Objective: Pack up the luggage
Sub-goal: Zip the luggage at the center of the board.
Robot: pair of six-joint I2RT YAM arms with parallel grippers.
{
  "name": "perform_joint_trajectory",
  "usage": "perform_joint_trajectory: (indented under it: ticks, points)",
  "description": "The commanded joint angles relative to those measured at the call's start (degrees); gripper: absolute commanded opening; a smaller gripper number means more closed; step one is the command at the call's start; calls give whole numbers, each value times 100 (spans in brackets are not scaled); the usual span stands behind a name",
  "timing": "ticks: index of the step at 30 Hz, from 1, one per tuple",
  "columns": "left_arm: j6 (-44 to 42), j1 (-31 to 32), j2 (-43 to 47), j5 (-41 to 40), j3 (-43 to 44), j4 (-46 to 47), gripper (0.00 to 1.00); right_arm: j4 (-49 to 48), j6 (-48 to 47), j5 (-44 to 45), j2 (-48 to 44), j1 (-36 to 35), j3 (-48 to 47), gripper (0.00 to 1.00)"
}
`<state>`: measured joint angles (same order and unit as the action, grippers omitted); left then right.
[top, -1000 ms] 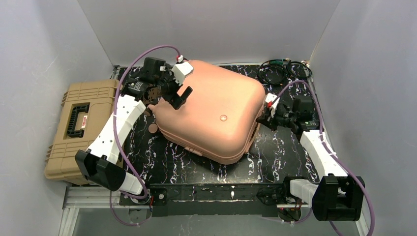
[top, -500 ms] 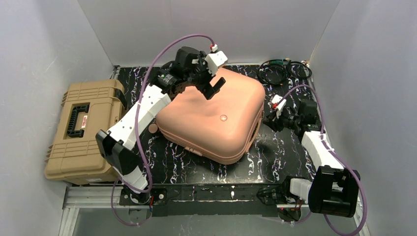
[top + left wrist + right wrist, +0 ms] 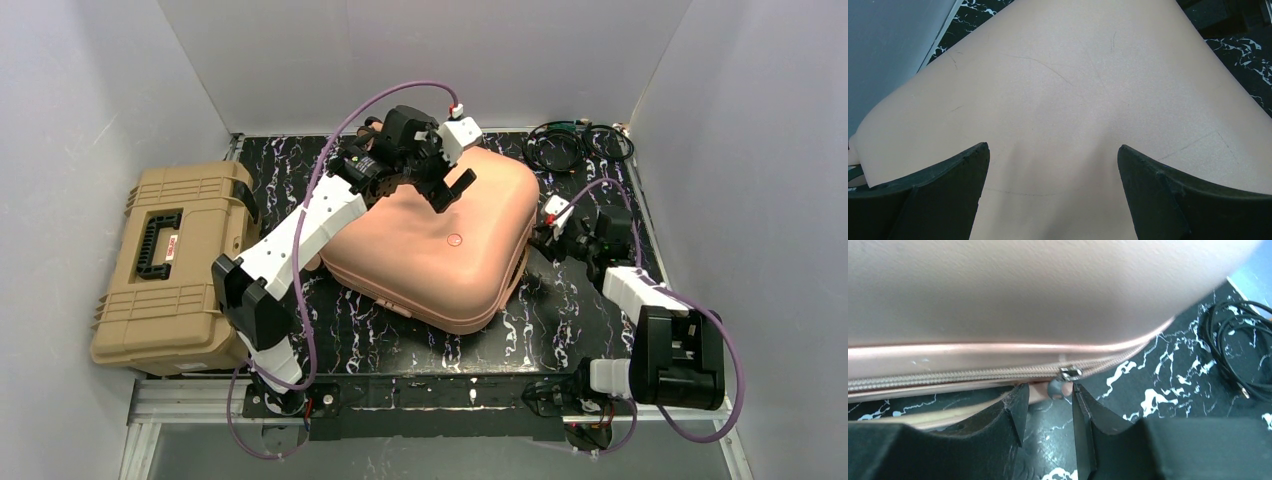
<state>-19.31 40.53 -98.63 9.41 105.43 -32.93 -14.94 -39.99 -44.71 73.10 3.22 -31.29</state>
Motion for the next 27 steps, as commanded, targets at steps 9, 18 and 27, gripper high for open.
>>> perform_joint_trajectory:
  ticks: [9, 18, 27]
  points:
    - [-29, 3, -410, -496, 475, 198, 98, -1535, 379, 582, -92, -472, 509, 40]
    - [-221, 7, -1186, -641, 933, 1173, 98, -2002, 516, 1078, -66, -494, 591, 6]
    - [-416, 24, -2273, -604, 2064, 1473, 98, -1935, 561, 1668, -248, -490, 566, 1]
